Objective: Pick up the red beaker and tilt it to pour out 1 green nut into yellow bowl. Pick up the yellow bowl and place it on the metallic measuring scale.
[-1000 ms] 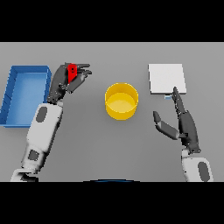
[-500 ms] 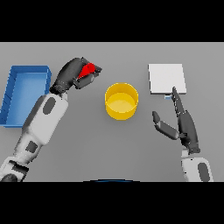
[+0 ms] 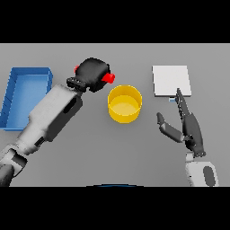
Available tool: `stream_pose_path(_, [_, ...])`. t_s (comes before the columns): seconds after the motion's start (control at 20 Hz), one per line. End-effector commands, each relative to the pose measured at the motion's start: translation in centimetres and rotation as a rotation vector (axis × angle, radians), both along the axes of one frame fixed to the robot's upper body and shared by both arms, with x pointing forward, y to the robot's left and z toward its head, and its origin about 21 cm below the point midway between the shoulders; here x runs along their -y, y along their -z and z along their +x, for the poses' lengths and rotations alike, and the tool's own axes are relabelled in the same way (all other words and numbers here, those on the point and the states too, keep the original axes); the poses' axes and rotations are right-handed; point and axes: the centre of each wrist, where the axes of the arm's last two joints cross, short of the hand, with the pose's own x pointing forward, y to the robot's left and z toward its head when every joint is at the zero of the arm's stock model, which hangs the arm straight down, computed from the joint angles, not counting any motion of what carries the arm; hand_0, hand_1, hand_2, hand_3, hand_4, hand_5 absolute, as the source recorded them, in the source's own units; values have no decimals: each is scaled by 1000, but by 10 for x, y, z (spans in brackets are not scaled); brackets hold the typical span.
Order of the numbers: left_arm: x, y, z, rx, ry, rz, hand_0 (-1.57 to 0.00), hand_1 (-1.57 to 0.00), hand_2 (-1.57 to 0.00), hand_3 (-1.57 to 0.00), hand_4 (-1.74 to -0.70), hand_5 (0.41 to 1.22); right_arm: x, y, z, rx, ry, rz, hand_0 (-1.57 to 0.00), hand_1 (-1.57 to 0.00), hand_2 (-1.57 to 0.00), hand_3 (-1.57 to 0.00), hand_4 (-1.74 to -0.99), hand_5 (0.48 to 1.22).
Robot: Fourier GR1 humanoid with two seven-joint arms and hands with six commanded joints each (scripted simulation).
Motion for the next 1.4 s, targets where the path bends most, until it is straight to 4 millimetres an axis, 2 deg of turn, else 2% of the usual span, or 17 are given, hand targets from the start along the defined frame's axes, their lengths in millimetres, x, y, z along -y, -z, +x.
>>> stream_pose_path(0.0, [2,-1,2,0,17,62,-1571,-1571,-1571,-1492,-1698,1205,1,2,-4,-1,2,7,1,1,1,1,-1190,675])
stream_pose_path(0.1, [9,-11,5,24,79,178,-1571,-1571,-1571,-1383,-1710,1211,-1,1,-3,-16,5,24,1,1,1,1,-1195,671])
stream_pose_path(0.3, [27,-19,10,56,171,376,-1571,-1571,-1571,-1295,-1719,1217,-1,6,-7,-31,6,66,1,1,1,1,-1206,639])
stream_pose_path(0.45, [36,-21,12,73,268,480,-1571,-1571,-1571,-1429,-1725,1219,3,7,-4,-22,23,40,1,1,1,1,-1221,617])
stream_pose_path(0.65, [52,-22,10,124,338,641,-1571,-1571,-1571,-1513,-1732,1220,-2,8,-6,1,37,27,1,1,1,1,-1205,584])
stream_pose_path(1.05, [64,-30,11,258,473,920,-1571,-1571,-1571,-1561,-1737,1221,-2,6,0,4,37,44,1,1,1,1,-1135,567])
stream_pose_path(1.1, [64,-24,10,274,486,955,-1571,-1571,-1571,-1563,-1736,1221,-1,6,-1,13,39,38,1,1,1,1,-1130,565])
stream_pose_path(1.35, [74,-25,10,363,543,1084,-1571,-1571,-1571,-1568,-1732,1221,0,6,-8,22,43,30,1,1,1,1,-1135,580])
